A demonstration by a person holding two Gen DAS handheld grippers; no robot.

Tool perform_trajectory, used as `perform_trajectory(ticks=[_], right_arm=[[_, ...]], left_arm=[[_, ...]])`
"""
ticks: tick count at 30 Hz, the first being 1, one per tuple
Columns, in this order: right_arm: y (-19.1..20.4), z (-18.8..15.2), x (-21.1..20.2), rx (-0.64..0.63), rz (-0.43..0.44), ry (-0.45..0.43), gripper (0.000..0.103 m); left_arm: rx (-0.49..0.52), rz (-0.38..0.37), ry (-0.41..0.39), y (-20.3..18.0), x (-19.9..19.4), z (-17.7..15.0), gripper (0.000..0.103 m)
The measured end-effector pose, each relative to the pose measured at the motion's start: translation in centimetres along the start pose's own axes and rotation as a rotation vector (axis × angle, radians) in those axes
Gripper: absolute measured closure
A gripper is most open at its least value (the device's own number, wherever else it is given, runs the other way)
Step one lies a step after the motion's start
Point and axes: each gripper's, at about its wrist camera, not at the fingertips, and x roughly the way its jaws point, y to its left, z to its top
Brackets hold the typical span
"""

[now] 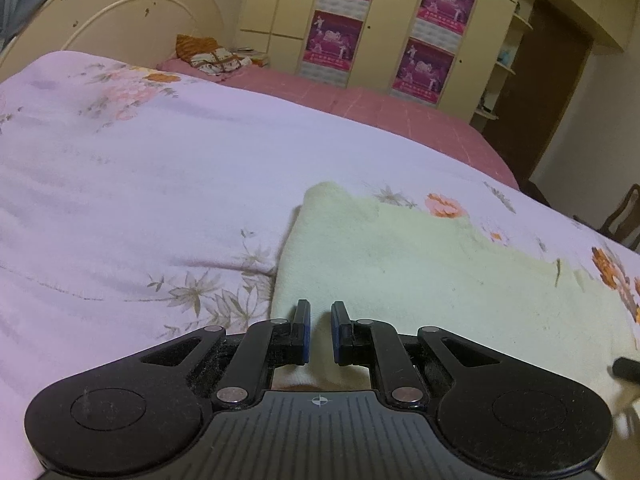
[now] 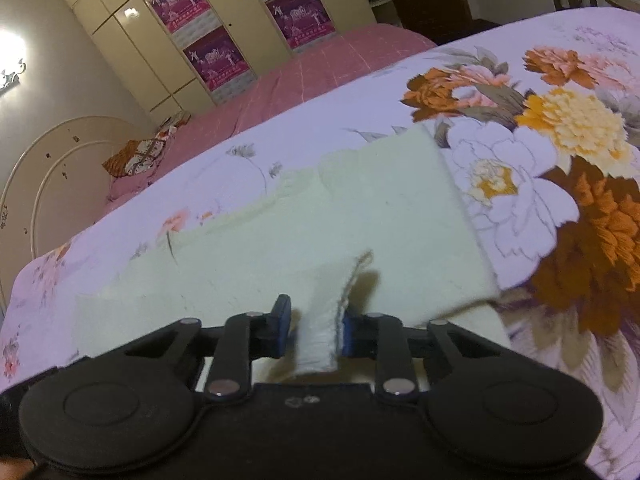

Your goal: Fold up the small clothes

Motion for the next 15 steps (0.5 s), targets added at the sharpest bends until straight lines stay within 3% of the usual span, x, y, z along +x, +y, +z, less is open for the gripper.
perform_trajectory(ticks=[1, 4, 10, 15], right_arm=[[0.1, 0.2, 0.1, -0.026, -0.006, -0.006, 0.095], [1.4, 0.7, 0.2, -0.119, -0.011, -0.047, 0.096], [4.0, 2.0, -1.4, -0.313, -0.033, -0.232, 0.096], [1.2, 2.5, 1.2, -0.328, -0.170, -0.183, 0.097]], left_arm=[[-0.003, 0.002, -0.003, -0.1, 0.1, 0.1, 0.092], [-0.010, 0.000, -0.014, -0.5, 0.2, 0.5, 0.092], [0.032, -0.051, -0.040, -2.3, 0.5, 1.0, 0.092], [0.057, -0.038, -0.026, -3.3, 2.0, 1.3, 0.092]])
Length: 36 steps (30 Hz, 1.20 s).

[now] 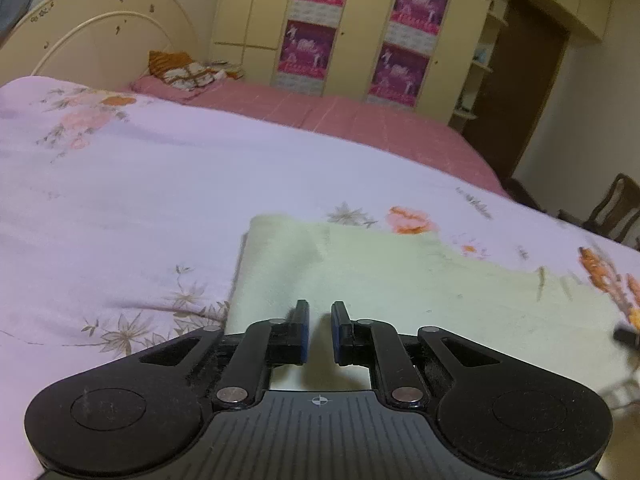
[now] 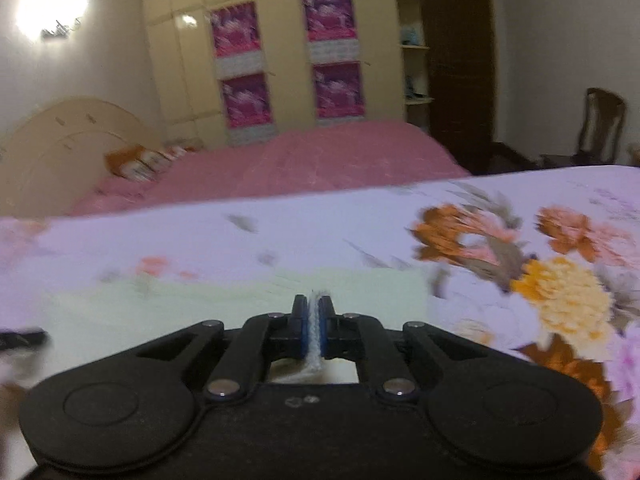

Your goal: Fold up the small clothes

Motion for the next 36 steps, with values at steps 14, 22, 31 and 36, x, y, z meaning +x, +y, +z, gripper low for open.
perform_trajectory(ticks=[14, 22, 31, 36], right_arm=[[-2.3, -1.0, 0.9, 0.151, 0.104, 0.140, 0.090], [-1.4, -1.5, 0.7, -0.015, -0.036, 0.102, 0.102], [-2.2, -0.9, 1.4, 0.132, 0.087, 0.147, 0.073], [0.2, -1.0, 1.2, 0.015, 0.064, 0.139, 0.089]], left_arm=[[-0.005, 0.002, -0.021, 0.5, 0.2, 0.6, 0.092], [-0.013, 0.002, -0.037, 0.9, -0.3, 0.7, 0.092], [-0.009, 0.016, -0.026, 1.6, 0.1, 0.7, 0.092], [0.014, 0.023, -0.030, 1.3, 0.3, 0.6, 0.092]])
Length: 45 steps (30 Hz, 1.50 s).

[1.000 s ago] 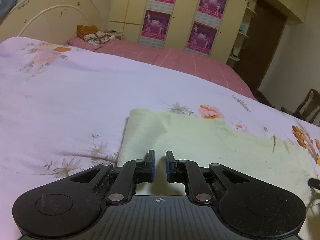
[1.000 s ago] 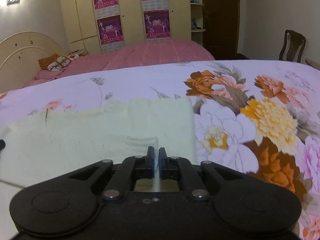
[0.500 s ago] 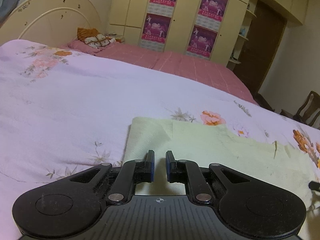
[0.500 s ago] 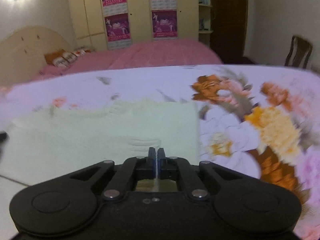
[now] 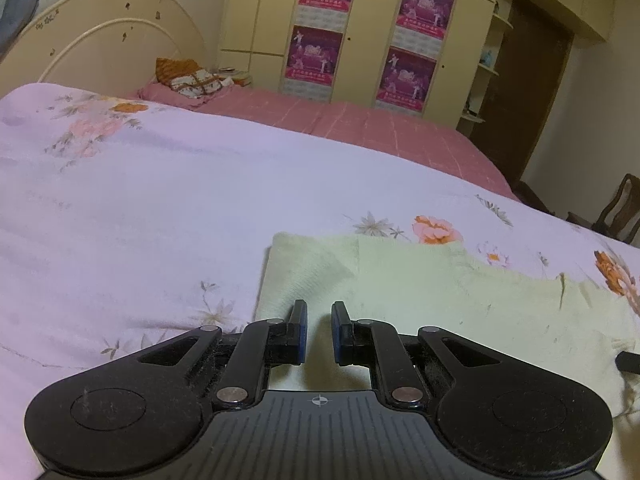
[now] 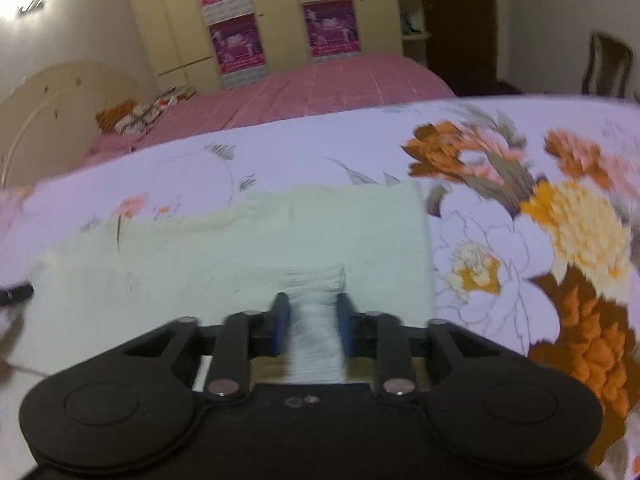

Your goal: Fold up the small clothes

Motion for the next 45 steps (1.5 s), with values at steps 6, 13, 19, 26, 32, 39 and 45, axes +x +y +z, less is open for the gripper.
perform_trajectory(ticks=[6, 13, 19, 26, 32, 39, 45], right_arm=[[0.2, 0.2, -2.2, -0.023, -0.067, -0.128, 0.094], [-1.2, 0.1, -0.7, -0.009, -0.119, -0.040, 0.080], [-1.1, 0.3, -2.5, 0.025, -0.077, -0.120, 0.074], [0.1, -0.2, -1.0, -0.020, -0.077, -0.024, 0.075], [2.3, -0.4, -4.4, -0.033, 0.038, -0.052, 0.073], [6.7, -4.7, -5.3, -0.069, 0.165, 0.060, 0.073], [6.4, -6.6, -6.0, -0.147, 0.086, 0.077, 0.074]], left_arm=[[-0.015, -0.032, -0.006, -0.2, -0.2, 0.4, 0.092], [-0.022, 0.003, 0.009, -0.1, 1.9, 0.7, 0.092], [-0.033, 0.026, 0.021, 0.1, 2.2, 1.4, 0.092], [0.020, -0.035, 0.014, -1.3, -2.2, -0.1, 0.091], [0.061, -0.108, 0.068, -3.6, -5.7, -3.2, 0.091], [0.121, -0.115, 0.130, -5.5, -7.5, -7.0, 0.091], [0.140, -0.047, 0.128, -4.9, -8.6, -7.4, 0.091]])
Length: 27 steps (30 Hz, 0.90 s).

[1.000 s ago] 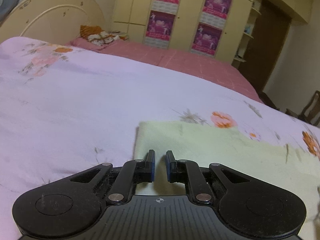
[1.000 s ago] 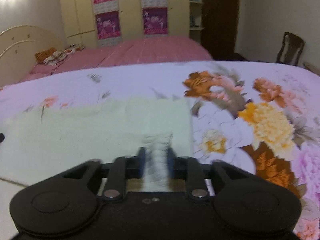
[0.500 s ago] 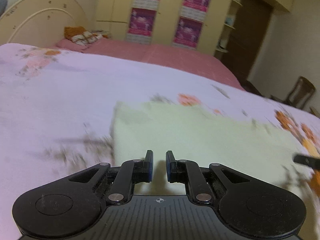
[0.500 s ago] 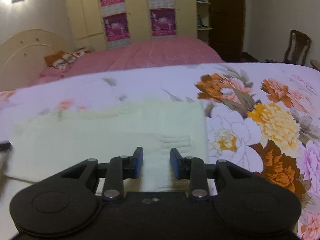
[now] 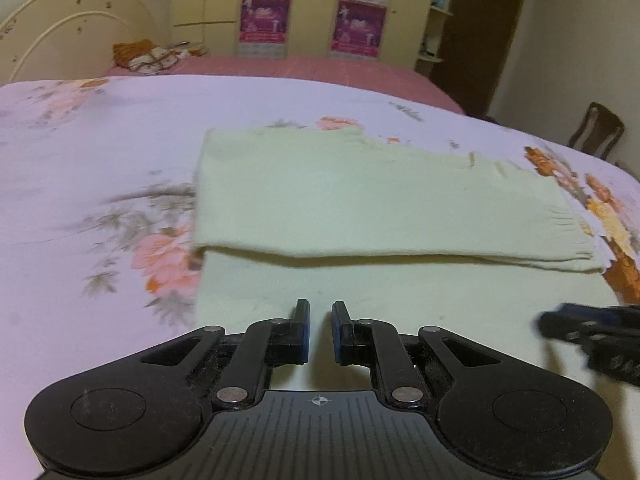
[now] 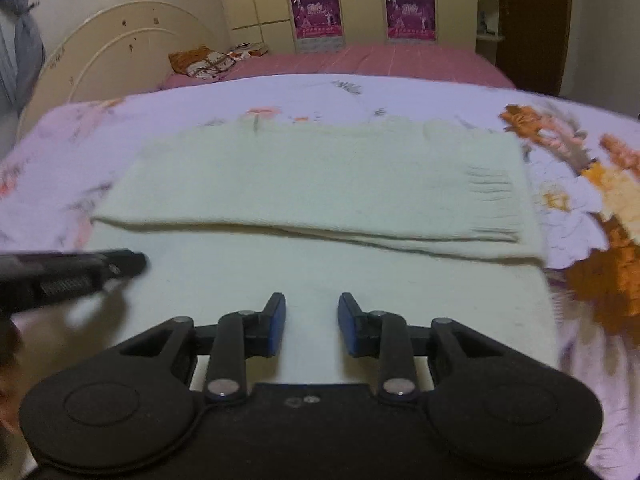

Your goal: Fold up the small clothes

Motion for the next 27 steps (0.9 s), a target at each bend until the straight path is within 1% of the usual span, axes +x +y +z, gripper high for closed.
perform_trajectory(ticks=[3, 6, 8, 12, 17, 23, 27], right_arm=[[-2.0, -0.4, -0.9, 0.031, -0.061, 0.002, 0.074], [-3.6, -1.0, -1.7, 0.043, -0.084, 0.007, 0.074], [-4.0, -1.4, -2.3, 0.053, -0.083, 0.009, 0.074], [-3.7, -1.9, -3.7, 0.057, -0.021, -0.008, 0.070], [-2.1, -2.1, -4.4, 0.030, 0.086, -0.016, 0.067], [-0.1, -2.8, -4.6, -0.003, 0.172, 0.011, 0.065], [0.6, -4.1, -4.7, -0.009, 0.203, 0.041, 0.065]], left_arm=[[-0.002, 0.027, 0.006, 0.3, -0.5, -0.1, 0.091], [0.000, 0.054, 0.014, 0.2, -1.0, -0.3, 0.091], [-0.002, 0.071, 0.019, -0.1, -1.4, -0.3, 0.091], [-0.003, 0.076, 0.018, -1.2, -2.6, -0.6, 0.091], [0.010, 0.075, 0.020, -3.0, -4.1, -1.4, 0.091], [0.034, 0.083, 0.053, -4.5, -4.8, -3.5, 0.091], [0.097, 0.104, 0.036, -5.1, -5.5, -5.1, 0.091]])
